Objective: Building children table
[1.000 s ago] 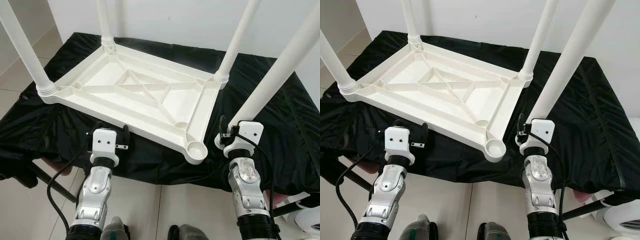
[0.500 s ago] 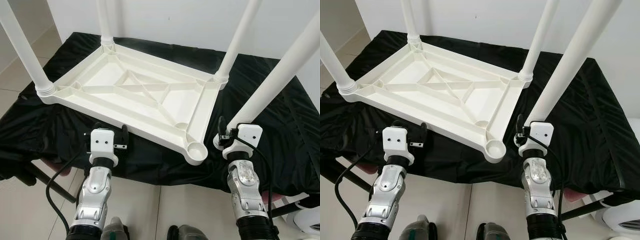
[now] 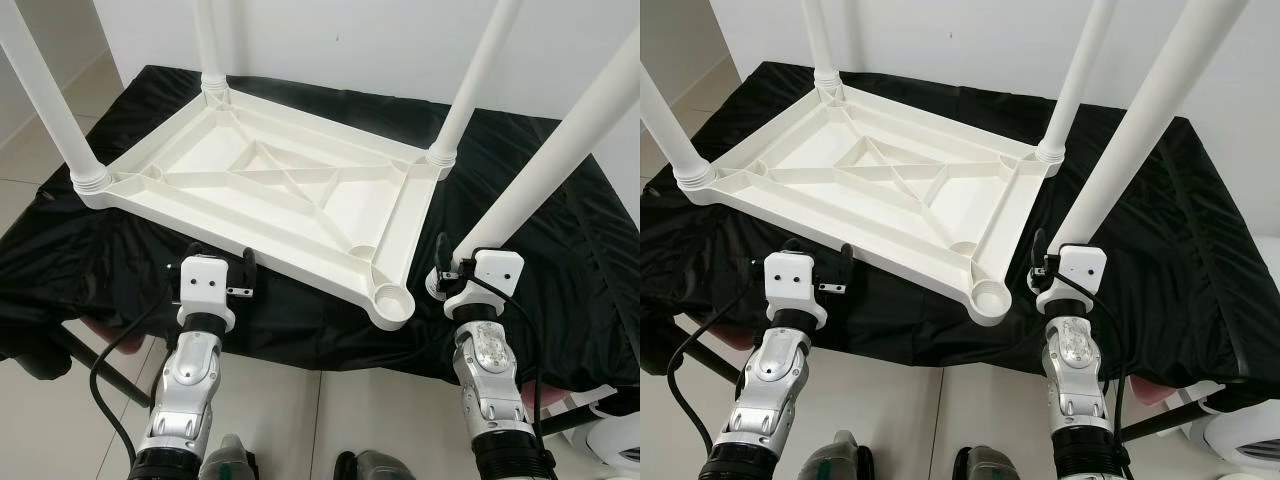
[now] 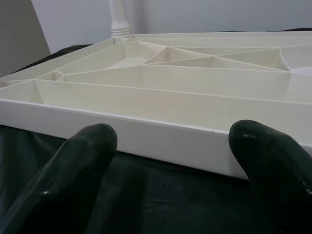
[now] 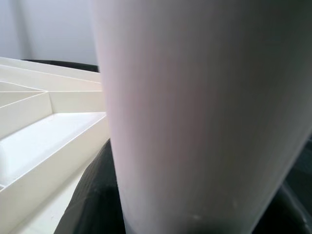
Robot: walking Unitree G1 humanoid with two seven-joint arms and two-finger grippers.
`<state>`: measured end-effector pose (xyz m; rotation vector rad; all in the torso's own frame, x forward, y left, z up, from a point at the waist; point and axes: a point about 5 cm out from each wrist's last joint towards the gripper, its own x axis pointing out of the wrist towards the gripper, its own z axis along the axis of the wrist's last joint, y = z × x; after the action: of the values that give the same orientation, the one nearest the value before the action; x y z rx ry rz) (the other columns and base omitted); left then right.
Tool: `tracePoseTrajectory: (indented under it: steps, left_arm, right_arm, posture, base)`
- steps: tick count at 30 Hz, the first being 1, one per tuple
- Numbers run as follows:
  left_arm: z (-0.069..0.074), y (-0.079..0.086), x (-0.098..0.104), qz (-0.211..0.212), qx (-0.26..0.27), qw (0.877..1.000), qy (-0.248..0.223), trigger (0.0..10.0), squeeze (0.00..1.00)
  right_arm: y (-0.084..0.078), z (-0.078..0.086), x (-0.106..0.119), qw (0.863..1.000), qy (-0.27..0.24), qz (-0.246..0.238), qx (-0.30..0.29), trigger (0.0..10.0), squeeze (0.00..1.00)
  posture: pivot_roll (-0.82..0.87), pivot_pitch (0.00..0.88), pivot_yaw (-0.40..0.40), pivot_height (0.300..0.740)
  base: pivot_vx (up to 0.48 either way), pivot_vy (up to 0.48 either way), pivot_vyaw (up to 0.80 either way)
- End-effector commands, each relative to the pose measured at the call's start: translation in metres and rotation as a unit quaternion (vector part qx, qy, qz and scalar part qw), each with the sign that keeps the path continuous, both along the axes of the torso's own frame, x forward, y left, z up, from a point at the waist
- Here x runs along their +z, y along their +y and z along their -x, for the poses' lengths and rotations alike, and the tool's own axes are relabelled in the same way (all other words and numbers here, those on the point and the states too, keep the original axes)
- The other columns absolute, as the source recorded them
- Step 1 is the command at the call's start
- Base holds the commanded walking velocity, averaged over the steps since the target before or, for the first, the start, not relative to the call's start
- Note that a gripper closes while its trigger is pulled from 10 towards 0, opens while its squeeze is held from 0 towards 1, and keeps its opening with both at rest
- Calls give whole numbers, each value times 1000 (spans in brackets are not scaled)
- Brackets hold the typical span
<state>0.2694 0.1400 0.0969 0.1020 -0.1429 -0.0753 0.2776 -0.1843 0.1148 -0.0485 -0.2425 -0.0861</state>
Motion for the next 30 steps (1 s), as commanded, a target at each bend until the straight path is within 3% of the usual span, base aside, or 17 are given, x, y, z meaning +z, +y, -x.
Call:
tracePoseTrajectory:
  steps: [1,30]
  left_arm:
    - [0,-1,-3,-2,-5,1000,6,10000,0]
    - [1,1,-2,-14,-15,1000,4,10000,0]
  right_arm:
    - [0,2,-11,1000,25,-7,-2,10000,0]
    - [-8,3,-12,1000,19,-5,-12,10000,0]
  posture:
    - [44,16,-25,740]
    - [51,20,-34,740]
  base:
    - [0,0,0]
    - [0,0,0]
